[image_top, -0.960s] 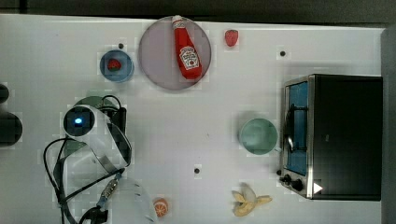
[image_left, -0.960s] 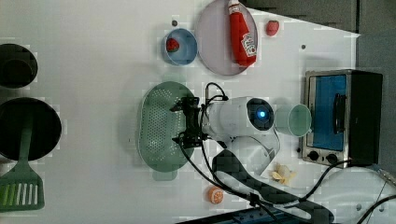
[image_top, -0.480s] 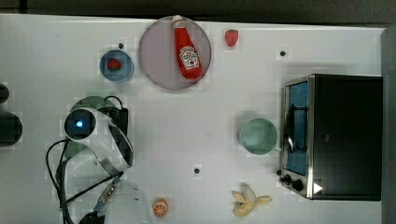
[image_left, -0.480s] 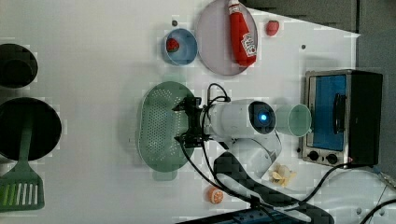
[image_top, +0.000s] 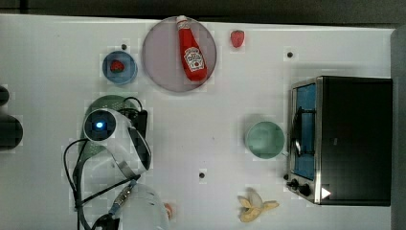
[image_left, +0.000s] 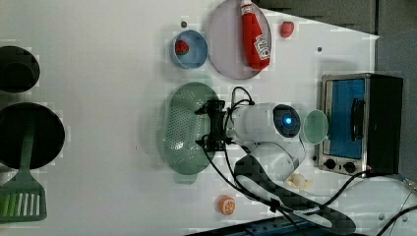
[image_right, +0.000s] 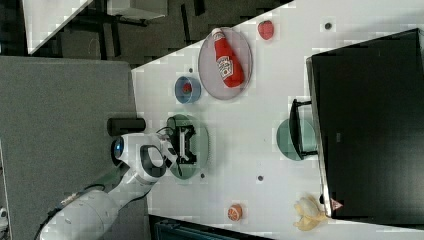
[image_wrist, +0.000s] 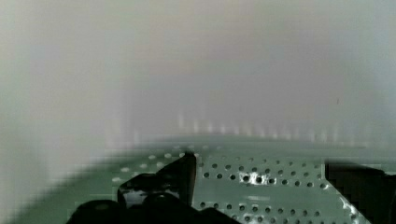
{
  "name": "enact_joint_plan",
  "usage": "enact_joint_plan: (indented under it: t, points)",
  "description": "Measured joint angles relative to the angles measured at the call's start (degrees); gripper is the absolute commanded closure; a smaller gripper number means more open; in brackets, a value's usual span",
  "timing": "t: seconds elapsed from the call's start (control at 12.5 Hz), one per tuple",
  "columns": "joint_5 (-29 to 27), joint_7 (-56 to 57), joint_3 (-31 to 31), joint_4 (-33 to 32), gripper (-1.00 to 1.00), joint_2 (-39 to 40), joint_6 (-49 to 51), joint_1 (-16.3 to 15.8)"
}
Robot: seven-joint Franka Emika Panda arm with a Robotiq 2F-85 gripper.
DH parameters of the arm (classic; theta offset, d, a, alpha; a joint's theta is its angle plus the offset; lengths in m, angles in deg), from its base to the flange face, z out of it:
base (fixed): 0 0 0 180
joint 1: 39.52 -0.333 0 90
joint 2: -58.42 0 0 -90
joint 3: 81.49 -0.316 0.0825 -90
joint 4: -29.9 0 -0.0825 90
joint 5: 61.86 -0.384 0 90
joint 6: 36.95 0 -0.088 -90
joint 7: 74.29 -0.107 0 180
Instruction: Drag strainer left to right.
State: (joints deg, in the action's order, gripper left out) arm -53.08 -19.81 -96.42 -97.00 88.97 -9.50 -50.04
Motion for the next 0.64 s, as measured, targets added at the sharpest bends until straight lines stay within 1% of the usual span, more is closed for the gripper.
enact_joint_plan:
  t: [0.16,0.24,0.64]
  points:
    - [-0.4,0.4,0.6,-2.4,-1.0,-1.7,1.4,1.3]
    - [-0.3,1.1,1.8,-3.2,-1.0,-2.6,2.1,1.4]
    - [0.5,9.0,5.8,-7.2,-1.0,-6.3,1.8,4.3]
